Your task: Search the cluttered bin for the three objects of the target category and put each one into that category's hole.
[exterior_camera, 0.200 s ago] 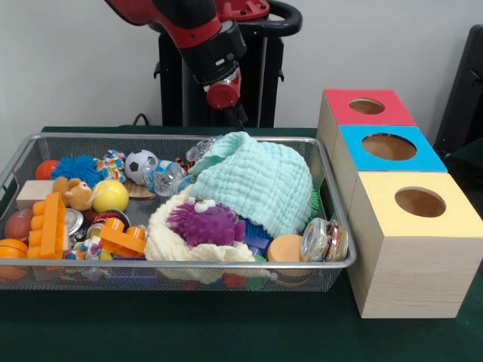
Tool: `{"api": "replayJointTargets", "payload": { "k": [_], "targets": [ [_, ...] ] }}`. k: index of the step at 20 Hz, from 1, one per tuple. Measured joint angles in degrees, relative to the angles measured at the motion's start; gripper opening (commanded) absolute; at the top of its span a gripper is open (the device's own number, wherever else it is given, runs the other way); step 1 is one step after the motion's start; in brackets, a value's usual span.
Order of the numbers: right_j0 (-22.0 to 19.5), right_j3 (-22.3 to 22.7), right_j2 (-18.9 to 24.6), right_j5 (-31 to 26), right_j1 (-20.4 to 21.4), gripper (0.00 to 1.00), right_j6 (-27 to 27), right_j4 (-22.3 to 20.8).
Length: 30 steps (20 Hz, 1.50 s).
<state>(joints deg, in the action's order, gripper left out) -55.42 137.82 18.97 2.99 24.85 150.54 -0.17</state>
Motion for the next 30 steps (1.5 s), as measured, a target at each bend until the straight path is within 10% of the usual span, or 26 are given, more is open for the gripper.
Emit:
{"api": "replayJointTargets", "payload": {
  "k": [13, 30],
  "targets": [
    [0.2, -1.8, -1.2, -15.1, 6.9, 1.00, 0.0, -5.1],
    [7.3, -10.8, -9.5, -12.9, 8.4, 1.00, 0.0, -23.7]
  ]
}}
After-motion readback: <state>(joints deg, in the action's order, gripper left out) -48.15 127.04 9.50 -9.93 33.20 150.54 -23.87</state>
